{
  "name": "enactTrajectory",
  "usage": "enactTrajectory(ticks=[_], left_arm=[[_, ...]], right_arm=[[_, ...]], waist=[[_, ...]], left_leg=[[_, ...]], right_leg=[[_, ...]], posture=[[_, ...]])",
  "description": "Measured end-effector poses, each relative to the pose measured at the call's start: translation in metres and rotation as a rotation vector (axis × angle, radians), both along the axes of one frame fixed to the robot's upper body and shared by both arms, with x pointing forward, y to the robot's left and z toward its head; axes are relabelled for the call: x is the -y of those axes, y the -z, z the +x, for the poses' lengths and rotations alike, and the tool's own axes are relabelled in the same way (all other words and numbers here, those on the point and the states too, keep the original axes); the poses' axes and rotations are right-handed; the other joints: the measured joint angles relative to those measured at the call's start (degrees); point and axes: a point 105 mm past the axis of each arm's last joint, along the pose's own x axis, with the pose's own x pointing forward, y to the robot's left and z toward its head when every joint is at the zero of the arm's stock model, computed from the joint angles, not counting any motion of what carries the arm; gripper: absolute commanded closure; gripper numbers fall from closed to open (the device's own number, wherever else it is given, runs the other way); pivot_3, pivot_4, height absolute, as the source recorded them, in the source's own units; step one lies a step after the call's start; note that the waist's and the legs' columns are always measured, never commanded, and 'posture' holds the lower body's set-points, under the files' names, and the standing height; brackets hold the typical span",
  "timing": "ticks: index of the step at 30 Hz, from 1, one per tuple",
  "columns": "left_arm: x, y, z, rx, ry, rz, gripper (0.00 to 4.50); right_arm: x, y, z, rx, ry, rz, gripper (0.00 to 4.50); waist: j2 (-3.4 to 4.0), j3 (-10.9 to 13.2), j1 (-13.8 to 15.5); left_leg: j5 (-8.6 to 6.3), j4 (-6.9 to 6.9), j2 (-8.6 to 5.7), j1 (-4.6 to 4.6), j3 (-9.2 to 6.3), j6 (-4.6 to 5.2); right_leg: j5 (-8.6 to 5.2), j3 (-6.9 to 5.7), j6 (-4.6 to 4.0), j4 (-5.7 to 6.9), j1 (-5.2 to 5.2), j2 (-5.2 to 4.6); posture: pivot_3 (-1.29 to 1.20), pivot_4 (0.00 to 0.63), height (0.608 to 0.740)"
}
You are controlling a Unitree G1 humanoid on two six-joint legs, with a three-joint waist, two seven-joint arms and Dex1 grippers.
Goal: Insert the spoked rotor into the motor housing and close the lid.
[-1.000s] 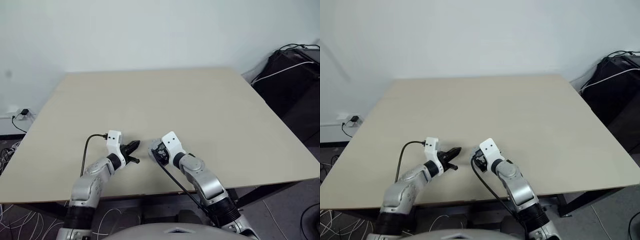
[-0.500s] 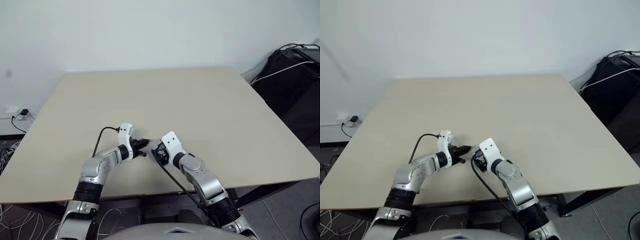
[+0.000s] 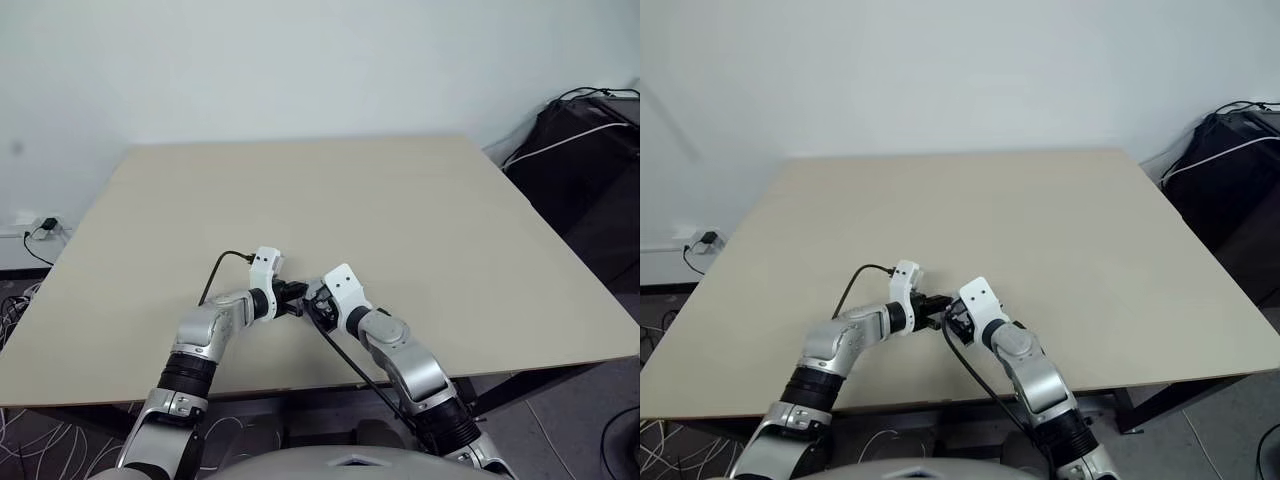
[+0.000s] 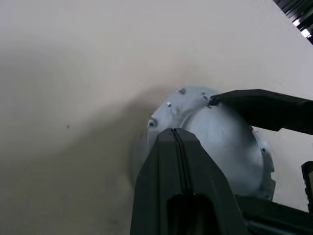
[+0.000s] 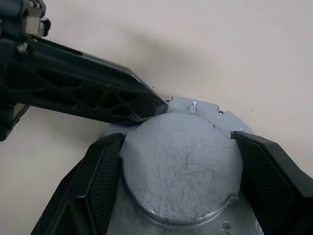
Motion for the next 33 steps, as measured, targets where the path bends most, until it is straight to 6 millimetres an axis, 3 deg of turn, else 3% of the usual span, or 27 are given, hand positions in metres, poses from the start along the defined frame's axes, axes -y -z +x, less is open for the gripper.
enactTrajectory(ticks=[6,10,21,27,33], left_arm=[[0.002,0.0,-0.001,-0.003,0.005,0.007,4.5],[0.003,0.0,-0.002,-0.006,0.009,0.007,4.5],[0.007,-0.001,-0.002,-0.008,0.009,-0.002,4.5],[0.009,-0.001,-0.003,-0.006,0.016,-0.005,4.5],[0.011,-0.002,-0.002,0.0,0.024,-0.002,4.5]], right_arm=[[-0.001,-0.001,-0.001,-0.005,-0.002,0.008,1.23],[-0.001,-0.002,-0.005,-0.014,-0.016,0.024,0.02],[0.012,-0.016,-0.017,-0.005,-0.029,0.048,0.02],[0.035,-0.028,-0.023,0.018,0.024,0.064,0.02],[0.051,-0.029,-0.023,-0.08,0.231,0.289,0.02]], waist=[[0.0,0.0,0.0],[-0.02,0.0,0.0],[-0.03,0.0,0.0],[-0.08,0.0,0.4],[-0.06,0.0,0.7]], left_leg=[[0.0,0.0,-0.01,0.0,-0.01,0.0],[0.0,0.0,-0.01,0.0,-0.02,0.0],[0.0,0.06,0.01,-0.01,-0.02,-0.01],[-0.01,0.06,0.0,-0.04,-0.01,0.0],[-0.01,0.04,0.02,-0.04,-0.04,0.0]], right_leg=[[0.0,0.0,0.0,-0.01,0.01,-0.01],[0.0,0.0,0.0,-0.01,0.01,-0.01],[-0.14,-0.02,0.32,-0.01,0.03,-0.02],[-0.12,-0.03,0.38,-0.09,0.04,-0.05],[-0.12,-0.03,0.38,-0.08,0.02,-0.04]], posture=[[0.0,0.0,0.74],[0.0,0.0,0.74],[0.0,0.0,0.74],[0.0,0.0,0.74],[0.0,0.0,0.74]])
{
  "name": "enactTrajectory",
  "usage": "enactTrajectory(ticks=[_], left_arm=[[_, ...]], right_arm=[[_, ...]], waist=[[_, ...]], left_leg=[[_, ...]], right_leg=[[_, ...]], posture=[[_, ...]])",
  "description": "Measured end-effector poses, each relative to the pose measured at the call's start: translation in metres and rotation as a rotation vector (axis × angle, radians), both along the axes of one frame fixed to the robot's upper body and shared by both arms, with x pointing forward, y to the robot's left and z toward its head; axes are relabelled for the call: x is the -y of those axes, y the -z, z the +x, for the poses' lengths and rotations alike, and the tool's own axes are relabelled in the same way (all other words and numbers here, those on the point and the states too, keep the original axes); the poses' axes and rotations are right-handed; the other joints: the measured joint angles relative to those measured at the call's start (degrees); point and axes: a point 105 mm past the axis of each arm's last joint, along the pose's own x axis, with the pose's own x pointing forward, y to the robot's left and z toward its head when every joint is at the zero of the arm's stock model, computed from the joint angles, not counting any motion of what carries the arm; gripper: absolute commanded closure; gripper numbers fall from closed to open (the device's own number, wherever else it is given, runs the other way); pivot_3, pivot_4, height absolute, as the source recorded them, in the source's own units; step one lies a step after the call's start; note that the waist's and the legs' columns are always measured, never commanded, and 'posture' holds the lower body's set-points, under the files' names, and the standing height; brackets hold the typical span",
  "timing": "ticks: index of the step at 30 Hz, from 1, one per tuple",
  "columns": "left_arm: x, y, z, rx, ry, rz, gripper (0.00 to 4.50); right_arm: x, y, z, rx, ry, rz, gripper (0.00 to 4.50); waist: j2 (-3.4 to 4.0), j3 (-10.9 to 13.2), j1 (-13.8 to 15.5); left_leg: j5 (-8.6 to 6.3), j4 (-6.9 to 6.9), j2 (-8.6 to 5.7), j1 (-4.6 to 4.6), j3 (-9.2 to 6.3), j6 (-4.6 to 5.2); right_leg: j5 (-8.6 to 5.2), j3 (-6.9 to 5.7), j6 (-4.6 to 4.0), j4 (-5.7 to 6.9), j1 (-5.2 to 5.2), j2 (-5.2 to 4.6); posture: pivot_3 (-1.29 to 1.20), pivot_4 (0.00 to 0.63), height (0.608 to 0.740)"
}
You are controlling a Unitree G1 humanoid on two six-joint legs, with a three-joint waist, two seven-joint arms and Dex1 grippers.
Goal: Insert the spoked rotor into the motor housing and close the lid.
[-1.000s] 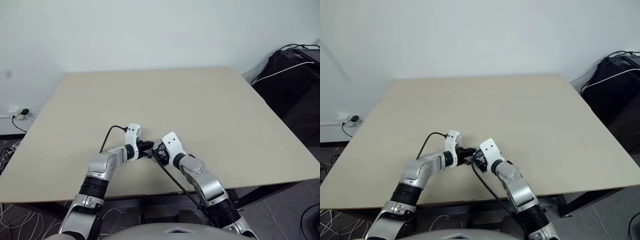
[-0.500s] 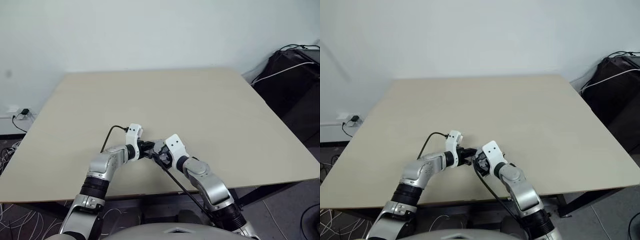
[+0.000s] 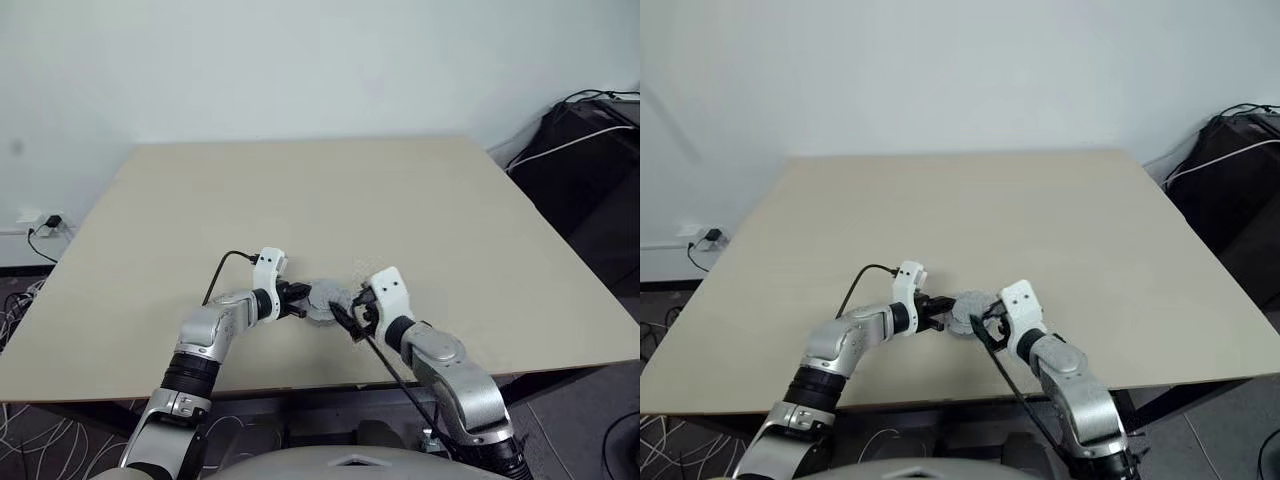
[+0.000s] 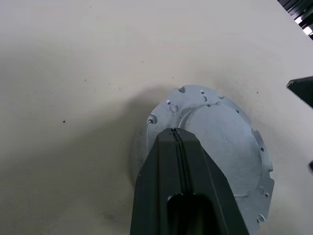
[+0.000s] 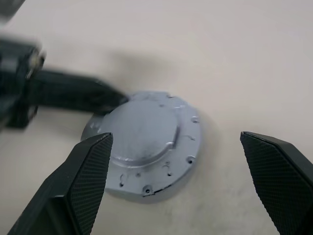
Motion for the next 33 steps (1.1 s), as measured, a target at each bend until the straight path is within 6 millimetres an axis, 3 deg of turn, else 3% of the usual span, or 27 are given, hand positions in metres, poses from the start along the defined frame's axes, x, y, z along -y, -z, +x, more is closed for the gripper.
enactTrajectory(ticks=[4,8,22,33], left_arm=[[0.001,0.0,0.0,0.003,0.006,0.005,4.5],[0.001,-0.001,0.0,0.003,0.009,0.003,4.5],[0.001,0.0,0.0,0.001,0.008,0.0,4.5],[-0.004,0.001,0.0,0.001,-0.006,0.008,4.5]], right_arm=[[-0.001,0.0,0.0,-0.127,0.123,0.237,0.02],[0.016,-0.001,0.001,-0.216,0.198,0.362,0.02],[0.008,0.031,0.003,-0.415,0.241,0.464,0.02],[0.003,0.035,0.009,-0.46,0.257,0.631,0.02]], waist=[[0.05,0.0,0.1],[0.06,0.0,0.3],[0.12,0.0,0.1],[0.11,0.0,-0.8]], left_leg=[[-0.01,0.0,-0.01,-0.06,-0.01,0.01],[-0.01,-0.02,-0.04,-0.08,0.04,0.03],[0.0,-0.13,-0.02,-0.08,0.08,0.03],[0.0,-0.12,0.0,0.01,0.07,0.03]], right_leg=[[0.01,0.01,-0.01,-0.01,-0.03,-0.02],[0.18,0.03,-0.23,-0.06,-0.07,-0.06],[0.16,0.03,-0.27,-0.1,-0.1,-0.03],[-0.06,0.04,-0.2,-0.09,-0.01,-0.01]], posture=[[0.0,0.0,0.74],[0.0,0.0,0.74],[0.0,0.0,0.74],[0.0,0.0,0.74]])
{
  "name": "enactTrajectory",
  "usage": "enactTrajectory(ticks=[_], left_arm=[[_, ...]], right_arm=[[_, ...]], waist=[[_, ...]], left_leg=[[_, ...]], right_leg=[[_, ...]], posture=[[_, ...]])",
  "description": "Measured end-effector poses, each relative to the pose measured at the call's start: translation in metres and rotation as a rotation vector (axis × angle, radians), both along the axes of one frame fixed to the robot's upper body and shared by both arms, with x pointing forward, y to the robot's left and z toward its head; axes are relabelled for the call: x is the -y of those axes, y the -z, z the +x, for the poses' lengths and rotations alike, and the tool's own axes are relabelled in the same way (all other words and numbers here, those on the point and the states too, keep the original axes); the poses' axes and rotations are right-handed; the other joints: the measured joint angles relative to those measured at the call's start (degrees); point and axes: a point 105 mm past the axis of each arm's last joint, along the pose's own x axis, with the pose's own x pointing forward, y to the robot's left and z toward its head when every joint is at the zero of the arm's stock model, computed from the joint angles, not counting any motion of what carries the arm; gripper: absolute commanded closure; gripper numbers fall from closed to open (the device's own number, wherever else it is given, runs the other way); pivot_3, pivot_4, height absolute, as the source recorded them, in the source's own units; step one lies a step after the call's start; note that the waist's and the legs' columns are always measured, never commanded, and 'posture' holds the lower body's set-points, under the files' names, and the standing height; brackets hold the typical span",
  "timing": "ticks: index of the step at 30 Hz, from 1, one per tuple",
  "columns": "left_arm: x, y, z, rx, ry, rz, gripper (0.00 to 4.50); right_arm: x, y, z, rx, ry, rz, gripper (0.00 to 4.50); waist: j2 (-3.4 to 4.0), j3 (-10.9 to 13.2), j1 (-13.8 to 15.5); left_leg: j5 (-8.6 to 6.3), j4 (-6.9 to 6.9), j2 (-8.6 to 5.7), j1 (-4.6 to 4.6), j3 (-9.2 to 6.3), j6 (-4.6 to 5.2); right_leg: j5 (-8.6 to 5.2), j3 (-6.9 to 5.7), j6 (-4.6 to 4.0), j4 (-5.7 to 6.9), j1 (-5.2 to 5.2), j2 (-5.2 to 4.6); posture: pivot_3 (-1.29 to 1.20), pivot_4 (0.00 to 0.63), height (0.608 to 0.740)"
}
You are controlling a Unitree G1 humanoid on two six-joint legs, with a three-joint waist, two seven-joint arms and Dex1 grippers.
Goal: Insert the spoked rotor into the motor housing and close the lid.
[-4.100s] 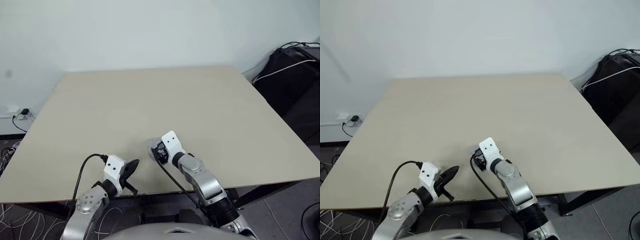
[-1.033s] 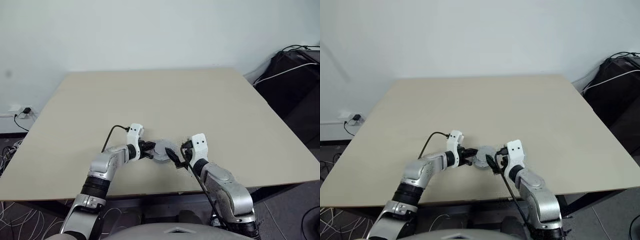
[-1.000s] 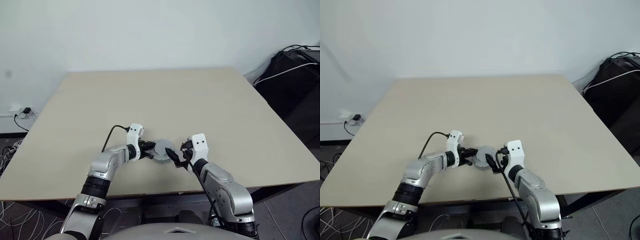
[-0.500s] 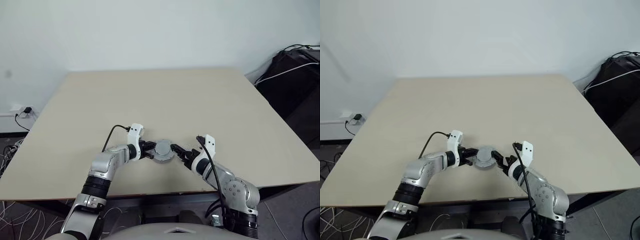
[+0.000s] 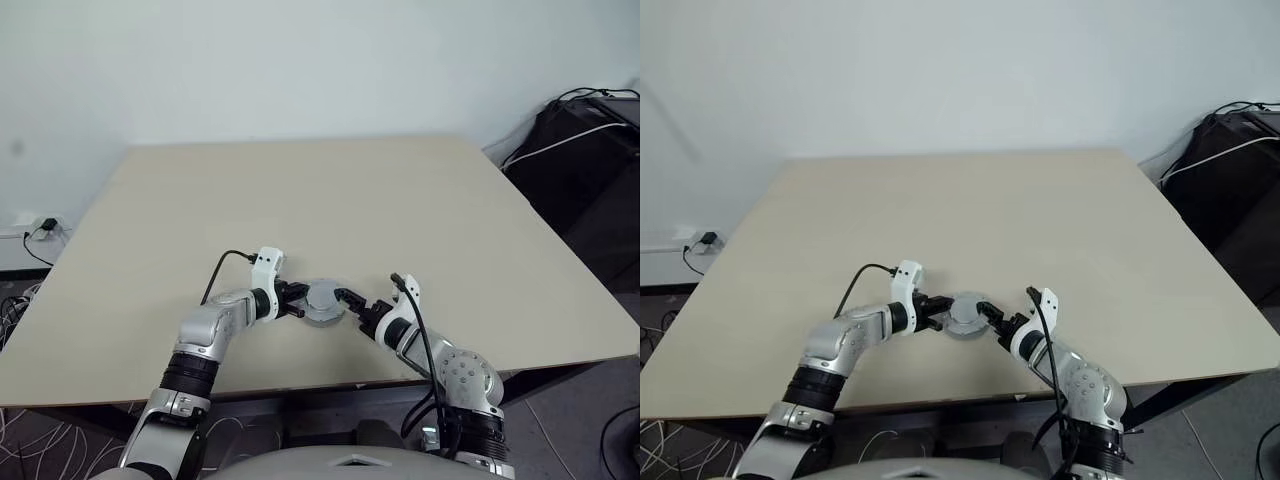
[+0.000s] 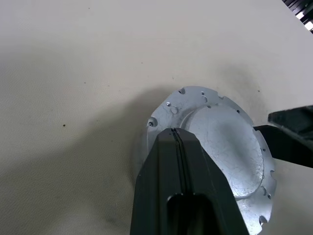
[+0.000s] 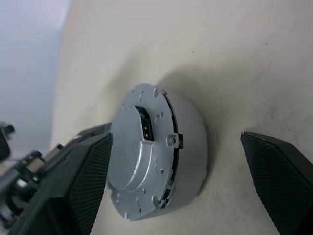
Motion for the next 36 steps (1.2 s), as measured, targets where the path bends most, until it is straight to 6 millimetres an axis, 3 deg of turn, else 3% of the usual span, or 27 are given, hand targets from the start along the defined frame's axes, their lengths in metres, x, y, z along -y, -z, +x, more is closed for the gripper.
enactTrajectory(ticks=[6,22,25,33,36], left_arm=[[0.0,-0.001,0.0,0.002,0.001,-0.001,4.5],[-0.008,-0.001,0.002,0.006,-0.021,0.014,4.5],[-0.011,0.0,0.002,0.004,-0.03,0.018,4.5],[-0.018,0.0,0.004,0.006,-0.05,0.029,4.5],[-0.017,0.001,0.003,0.006,-0.05,0.028,4.5]], right_arm=[[-0.013,-0.001,-0.005,-0.03,-0.042,0.117,0.02],[-0.024,-0.003,-0.007,-0.04,-0.046,0.242,0.02],[-0.027,-0.008,-0.007,-0.033,-0.056,0.266,0.6],[-0.028,-0.007,-0.007,-0.044,-0.051,0.243,3.16],[-0.027,-0.006,-0.008,-0.049,-0.05,0.239,3.23]], waist=[[0.03,0.0,0.1],[0.11,0.1,-0.5],[0.11,0.1,-0.5],[0.11,0.2,-0.6],[0.12,0.2,-0.6]], left_leg=[[0.0,-0.07,-0.01,-0.03,-0.01,0.0],[0.0,-0.12,0.01,-0.08,0.0,0.0],[-0.01,-0.18,0.0,-0.12,0.0,0.0],[0.0,-0.24,0.0,-0.14,0.01,0.0],[0.0,-0.23,0.0,-0.13,0.02,0.0]], right_leg=[[0.04,0.01,-0.03,-0.02,-0.06,-0.02],[0.01,0.04,0.02,-0.02,-0.16,0.01],[0.13,0.04,-0.05,-0.03,-0.22,0.0],[0.19,0.05,-0.18,-0.03,-0.26,0.01],[0.19,0.05,-0.17,-0.03,-0.26,0.01]], posture=[[0.0,0.0,0.74],[0.0,0.0,0.74],[0.0,0.0,0.74],[0.0,0.0,0.74],[0.0,0.0,0.74]])
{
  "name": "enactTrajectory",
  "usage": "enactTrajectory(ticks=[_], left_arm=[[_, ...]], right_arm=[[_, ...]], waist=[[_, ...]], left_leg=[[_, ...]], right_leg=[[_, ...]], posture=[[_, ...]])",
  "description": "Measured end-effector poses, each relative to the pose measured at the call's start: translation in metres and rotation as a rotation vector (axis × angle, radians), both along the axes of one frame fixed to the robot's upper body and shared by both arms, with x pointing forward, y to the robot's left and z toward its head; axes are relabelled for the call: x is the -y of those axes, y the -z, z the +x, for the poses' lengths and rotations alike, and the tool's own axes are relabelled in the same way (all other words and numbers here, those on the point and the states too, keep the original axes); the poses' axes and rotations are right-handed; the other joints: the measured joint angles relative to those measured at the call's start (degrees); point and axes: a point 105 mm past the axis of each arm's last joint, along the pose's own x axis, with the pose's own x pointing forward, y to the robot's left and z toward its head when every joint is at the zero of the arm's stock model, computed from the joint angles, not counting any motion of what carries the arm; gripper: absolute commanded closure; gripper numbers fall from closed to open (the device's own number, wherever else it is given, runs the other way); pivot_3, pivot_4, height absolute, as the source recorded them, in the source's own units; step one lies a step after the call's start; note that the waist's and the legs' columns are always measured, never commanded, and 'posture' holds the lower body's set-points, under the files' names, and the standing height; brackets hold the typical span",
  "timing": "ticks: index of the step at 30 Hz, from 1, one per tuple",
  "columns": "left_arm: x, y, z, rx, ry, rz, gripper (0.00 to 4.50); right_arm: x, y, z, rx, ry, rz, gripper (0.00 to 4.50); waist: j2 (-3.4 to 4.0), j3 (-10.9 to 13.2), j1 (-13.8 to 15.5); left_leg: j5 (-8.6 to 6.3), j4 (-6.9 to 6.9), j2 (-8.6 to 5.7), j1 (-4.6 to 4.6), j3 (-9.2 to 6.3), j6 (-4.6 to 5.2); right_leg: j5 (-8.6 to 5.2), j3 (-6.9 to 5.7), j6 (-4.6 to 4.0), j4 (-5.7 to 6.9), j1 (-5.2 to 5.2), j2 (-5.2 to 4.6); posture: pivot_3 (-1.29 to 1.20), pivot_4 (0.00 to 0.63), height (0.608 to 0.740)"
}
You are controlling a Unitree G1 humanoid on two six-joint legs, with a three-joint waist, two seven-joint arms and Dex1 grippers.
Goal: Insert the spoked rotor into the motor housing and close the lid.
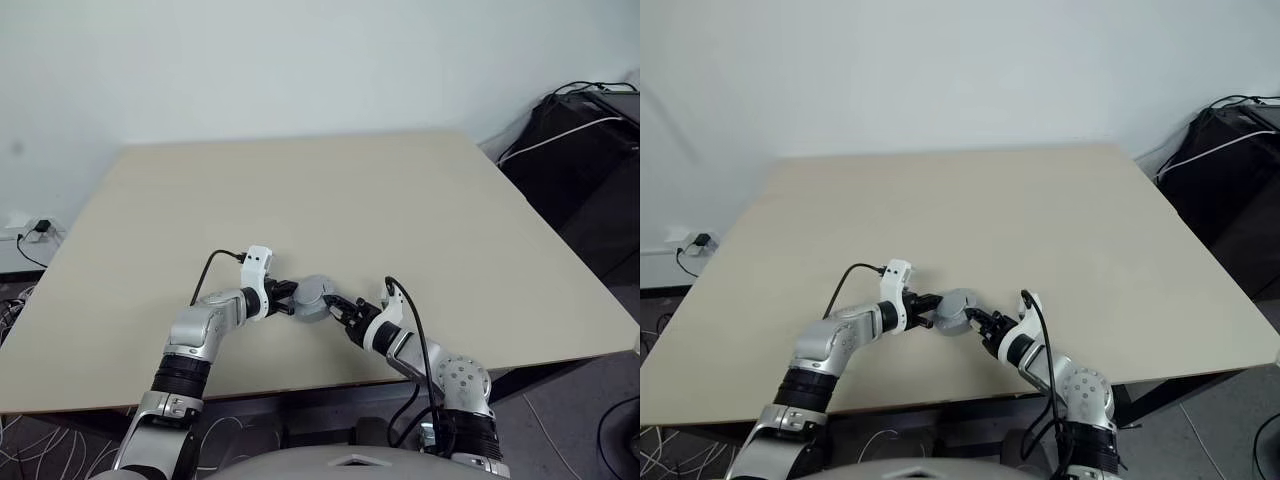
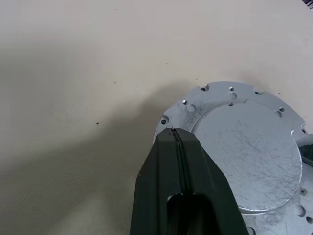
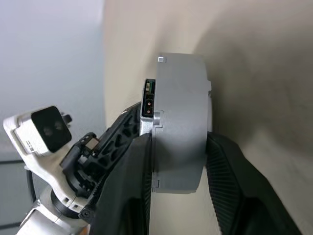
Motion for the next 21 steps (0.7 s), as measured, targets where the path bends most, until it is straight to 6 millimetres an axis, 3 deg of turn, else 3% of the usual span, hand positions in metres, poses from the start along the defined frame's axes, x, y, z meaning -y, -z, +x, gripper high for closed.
enactTrajectory(ticks=[18,21], left_arm=[[0.001,-0.002,-0.006,0.002,-0.018,-0.043,4.5],[0.006,-0.013,-0.009,0.034,-0.026,-0.107,4.5]], right_arm=[[0.003,-0.001,-0.006,-0.012,0.019,0.005,3.23],[0.006,-0.001,-0.006,-0.019,0.037,0.013,3.23]], waist=[[0.0,0.0,0.1],[-0.02,0.1,0.2]], left_leg=[[-0.01,-0.06,0.0,-0.03,0.0,0.01],[-0.01,-0.05,0.0,-0.08,0.0,0.01]], right_leg=[[-0.01,0.02,-0.02,-0.05,-0.04,-0.02],[-0.01,0.01,-0.02,-0.05,-0.06,-0.04]], posture=[[0.0,0.0,0.74],[0.0,0.0,0.74]])
